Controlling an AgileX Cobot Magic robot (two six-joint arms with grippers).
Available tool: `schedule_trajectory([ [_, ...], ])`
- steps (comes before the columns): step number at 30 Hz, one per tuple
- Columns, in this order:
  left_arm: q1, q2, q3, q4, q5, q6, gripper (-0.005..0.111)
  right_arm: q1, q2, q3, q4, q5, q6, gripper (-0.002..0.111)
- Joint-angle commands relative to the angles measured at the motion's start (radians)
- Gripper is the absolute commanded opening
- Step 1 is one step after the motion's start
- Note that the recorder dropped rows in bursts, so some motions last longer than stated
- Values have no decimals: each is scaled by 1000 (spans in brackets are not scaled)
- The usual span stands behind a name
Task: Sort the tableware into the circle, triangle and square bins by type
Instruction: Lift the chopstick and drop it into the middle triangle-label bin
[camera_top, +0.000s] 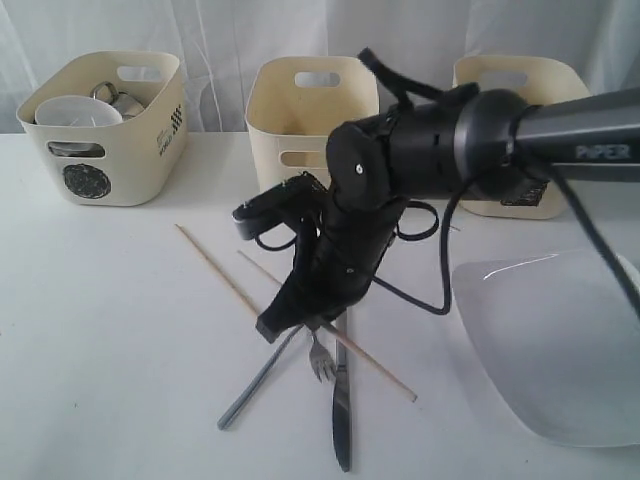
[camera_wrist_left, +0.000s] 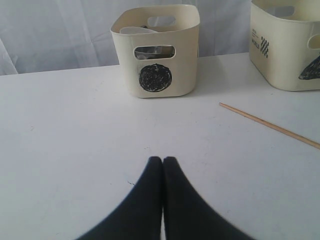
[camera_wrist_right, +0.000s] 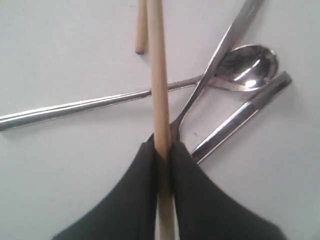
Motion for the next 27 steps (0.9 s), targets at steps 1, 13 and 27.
schedule_trajectory([
  [1, -6, -4, 3, -12, 1, 2, 0, 14, -137, -2, -20, -45, 13, 0],
  [13, -6, -4, 3, -12, 1, 2, 0, -173, -193, -2, -38, -573, 327, 0],
  [27, -6, -4, 3, -12, 1, 2, 0, -320, -26, -184, -8, -881, 480, 0],
])
